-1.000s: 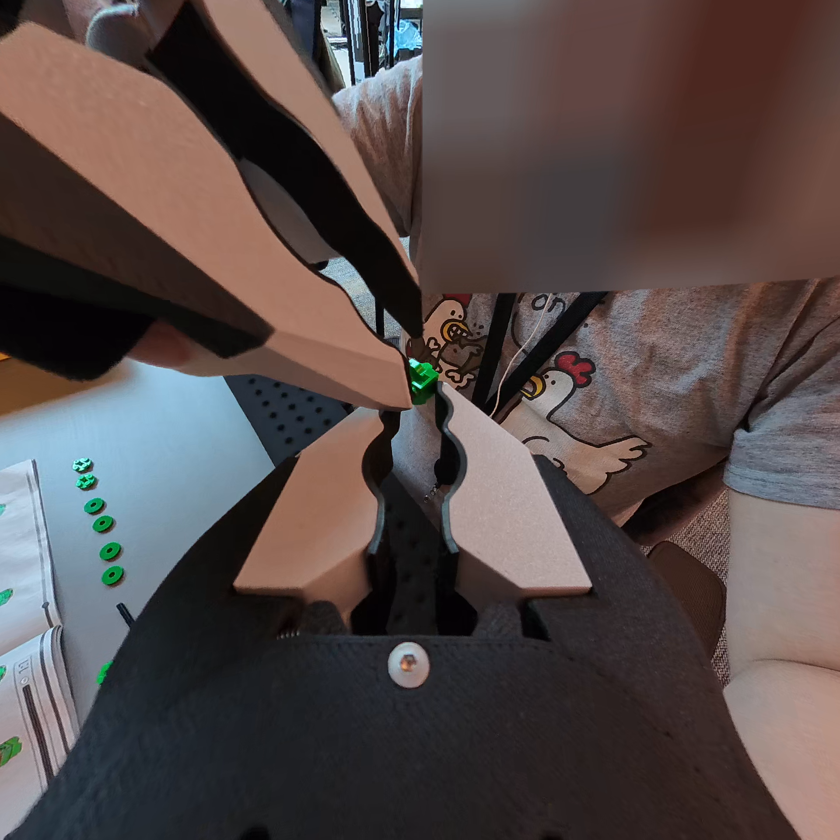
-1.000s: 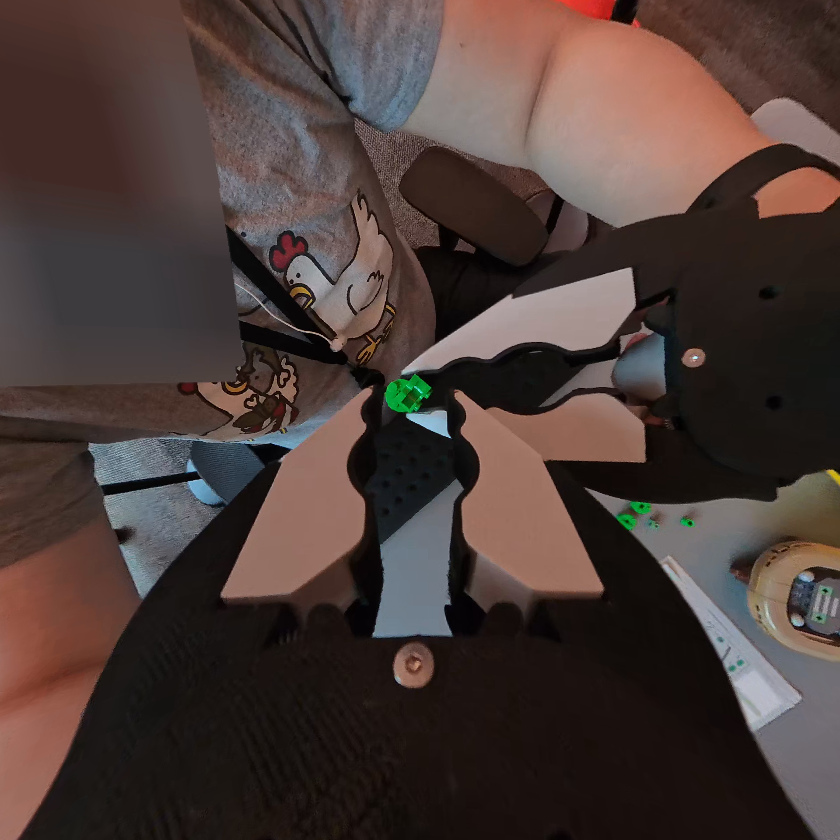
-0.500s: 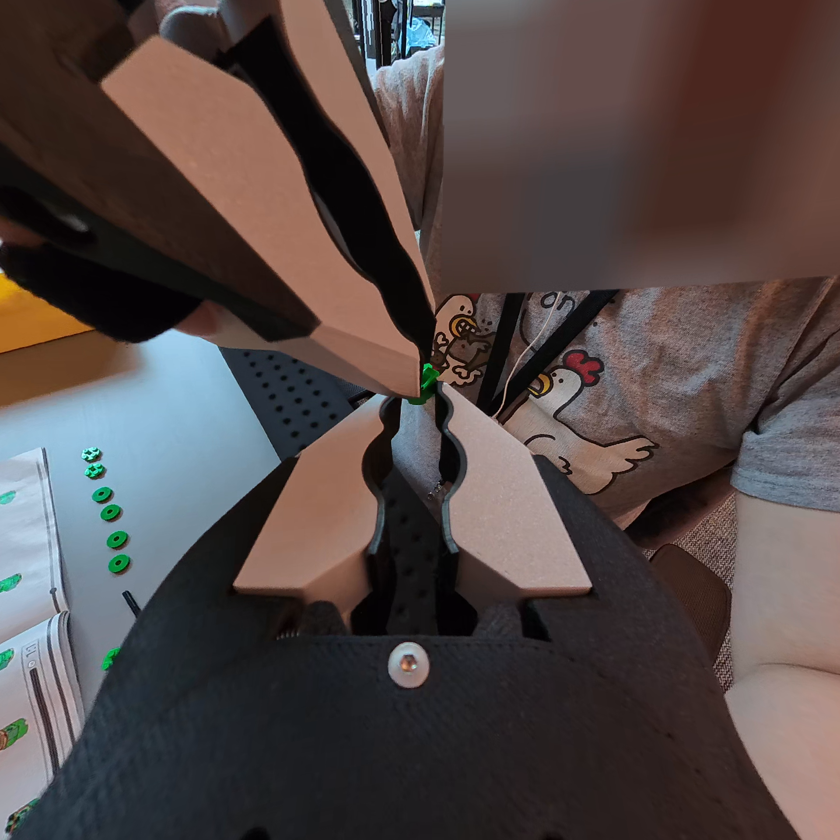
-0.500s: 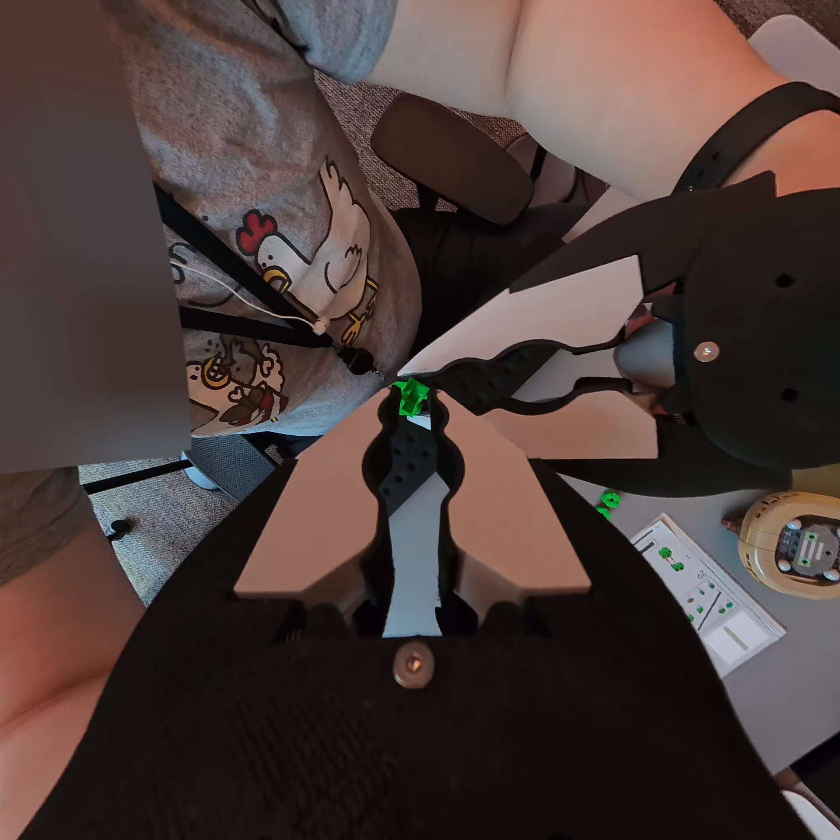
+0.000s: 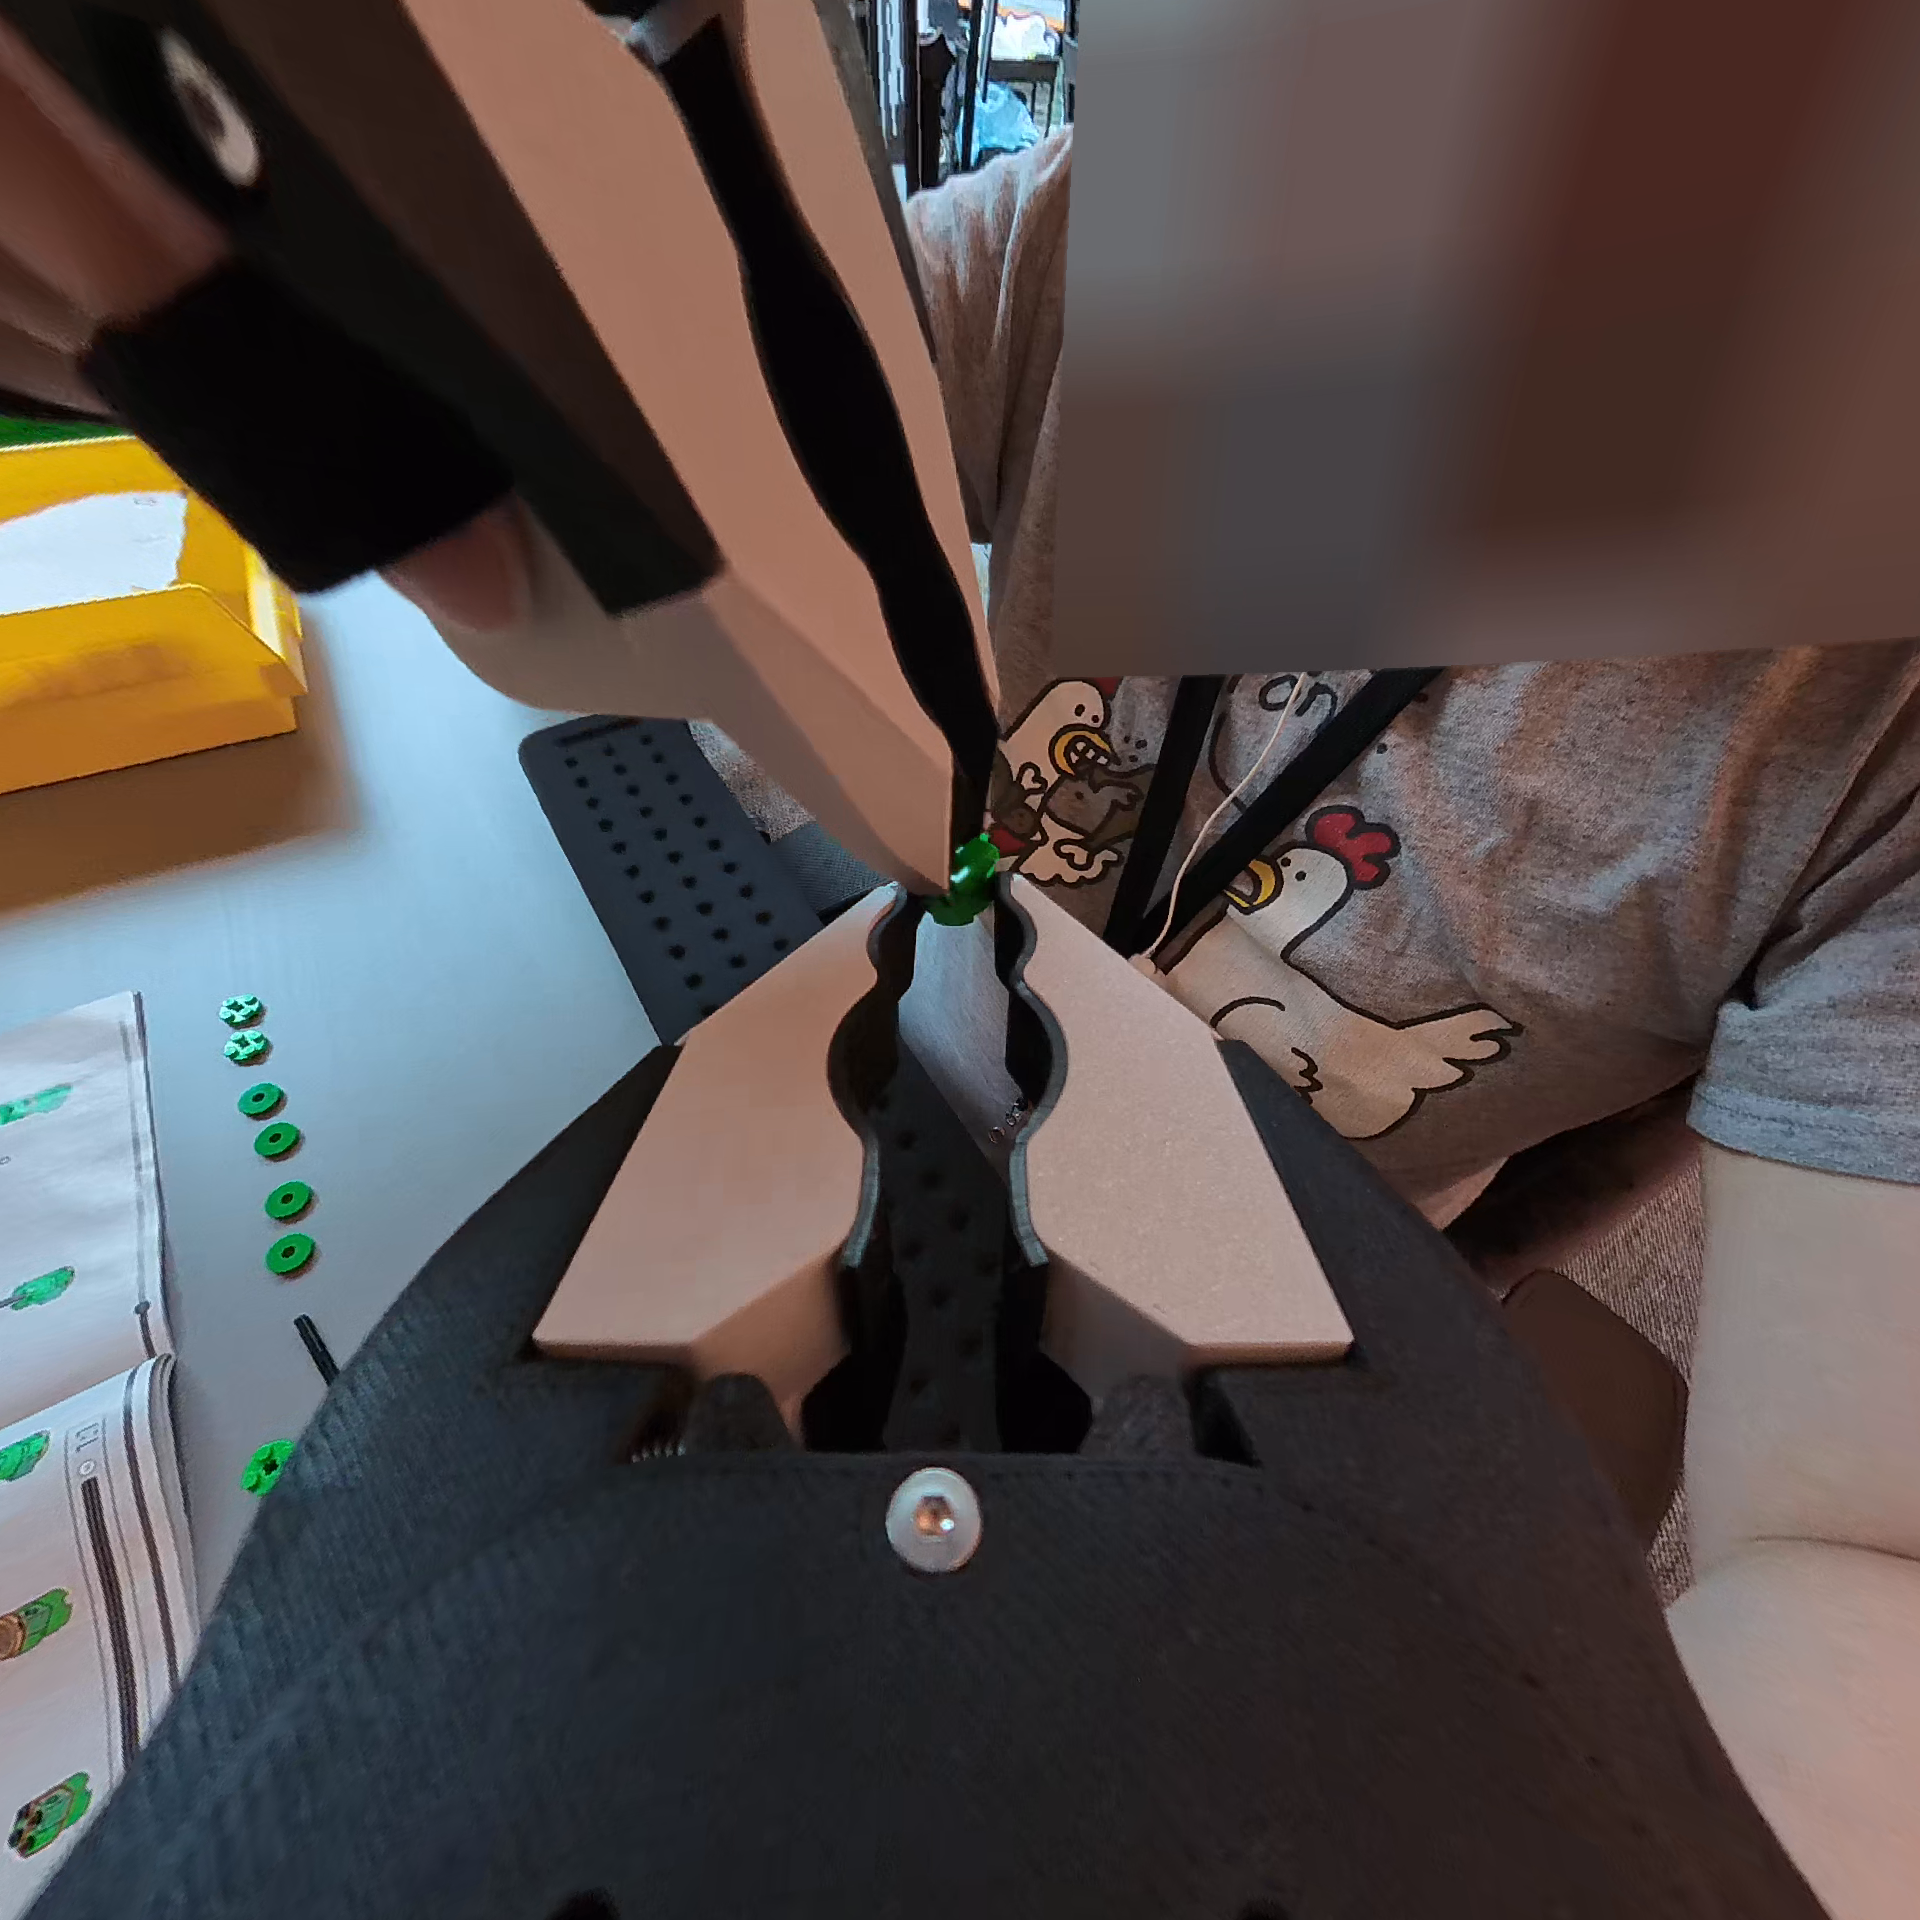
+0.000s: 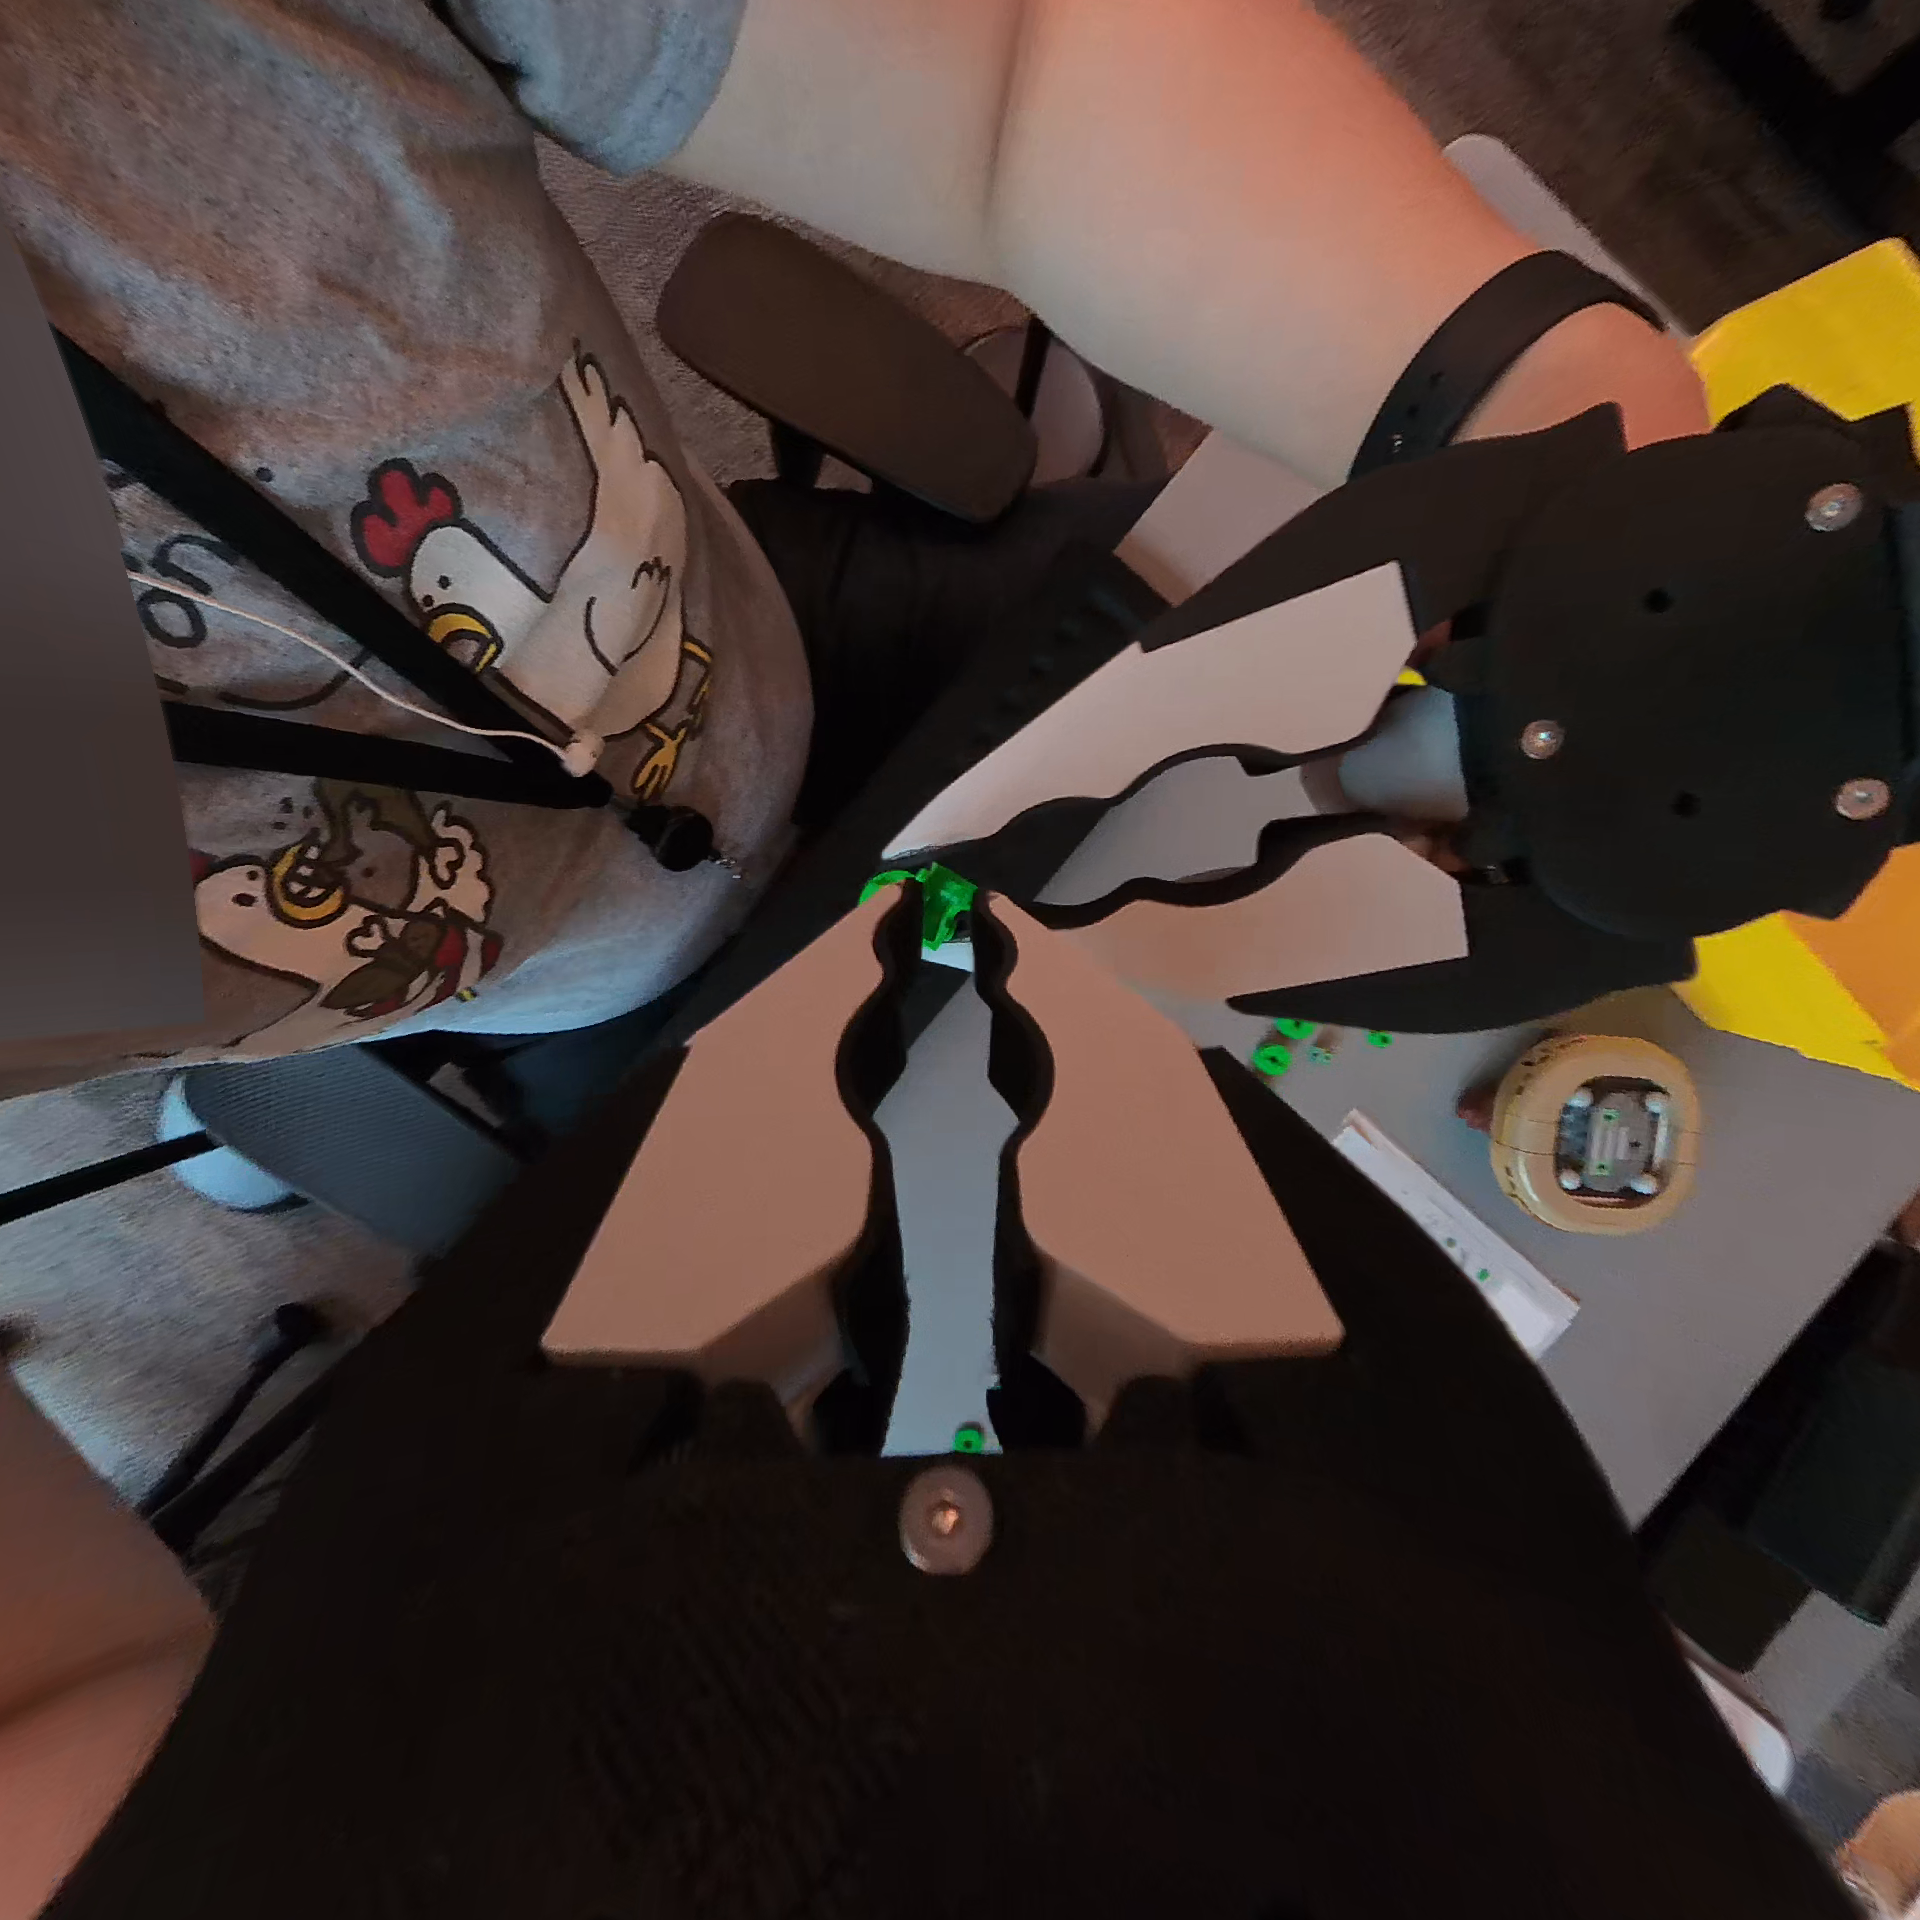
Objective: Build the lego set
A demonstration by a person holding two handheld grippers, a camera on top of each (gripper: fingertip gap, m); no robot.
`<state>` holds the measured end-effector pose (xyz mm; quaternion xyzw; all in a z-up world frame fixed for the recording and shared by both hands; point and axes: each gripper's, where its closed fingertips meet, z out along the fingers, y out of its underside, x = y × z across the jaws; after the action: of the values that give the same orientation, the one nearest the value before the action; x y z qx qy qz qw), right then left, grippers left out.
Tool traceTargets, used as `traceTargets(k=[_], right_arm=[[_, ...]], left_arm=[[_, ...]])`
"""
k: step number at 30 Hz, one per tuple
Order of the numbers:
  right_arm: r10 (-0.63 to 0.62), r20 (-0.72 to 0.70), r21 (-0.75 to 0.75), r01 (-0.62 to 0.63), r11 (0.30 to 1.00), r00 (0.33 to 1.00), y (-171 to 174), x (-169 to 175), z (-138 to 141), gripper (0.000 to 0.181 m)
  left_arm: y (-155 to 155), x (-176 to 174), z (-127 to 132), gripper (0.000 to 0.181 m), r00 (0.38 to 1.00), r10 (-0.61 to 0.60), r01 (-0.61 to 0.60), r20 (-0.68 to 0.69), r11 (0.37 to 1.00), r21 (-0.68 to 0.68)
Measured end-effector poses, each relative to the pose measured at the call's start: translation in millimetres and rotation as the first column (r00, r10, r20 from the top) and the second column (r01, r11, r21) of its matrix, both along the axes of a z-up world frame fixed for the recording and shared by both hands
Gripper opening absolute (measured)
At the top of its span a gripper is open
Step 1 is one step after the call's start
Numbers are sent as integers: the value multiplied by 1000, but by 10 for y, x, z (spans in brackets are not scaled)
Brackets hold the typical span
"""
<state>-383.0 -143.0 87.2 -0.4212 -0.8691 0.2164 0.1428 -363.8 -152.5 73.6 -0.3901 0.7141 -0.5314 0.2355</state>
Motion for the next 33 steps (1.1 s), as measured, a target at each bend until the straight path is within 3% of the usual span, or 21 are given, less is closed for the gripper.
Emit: traceTargets(k=[4, 8, 13, 16, 18, 20, 23, 25, 28, 30, 33], right_arm=[[34, -123, 101, -21, 995, 992, 47, -12, 46, 0], [27, -149, 152, -4, 988, 989, 95, 25, -10, 0], [-28, -186, 53, 38, 998, 982, 99, 40, 69, 1], [-171, -149, -137, 150, 979, 974, 86, 46, 147, 13], [-341, -55, -288, 312, 905, 938, 162, 48, 123, 14], [-468, 26, -444, 429, 786, 884, 231, 34, 120, 15], [-556, 134, -631, 503, 590, 820, 329, 70, 173, 15], [-598, 146, -654, 531, 540, 788, 449, 135, 162, 16], [-665, 6, -620, 524, 584, 747, 659, 205, 210, 9], [-676, -171, -620, 454, 639, 717, 747, 228, 411, 3], [-651, -451, -620, 311, 720, 610, 806, 326, 772, 0]], left_arm=[[12, -10, -1, 13, 1000, 5, -5, 5, 1000, -16], [22, -4, 9, 13, 1000, 12, -12, 10, 1000, -16], [24, 6, -8, 12, 1000, 21, -21, -8, 1000, 6], [50, 22, -41, 12, 999, 45, -44, -25, 999, 28], [84, 33, -50, 13, 997, 76, -74, -26, 996, 45], [147, 49, -85, 13, 991, 127, -124, -33, 989, 80], [275, 92, -118, 13, 974, 225, -221, -22, 968, 120], [357, 116, -139, 12, 957, 290, -286, -5, 947, 144], [505, 128, -210, 13, 916, 401, -395, 14, 894, 211], [605, 125, -269, 13, 882, 470, -459, 27, 846, 271], [632, 124, -325, 13, 862, 505, -489, 31, 817, 306]])
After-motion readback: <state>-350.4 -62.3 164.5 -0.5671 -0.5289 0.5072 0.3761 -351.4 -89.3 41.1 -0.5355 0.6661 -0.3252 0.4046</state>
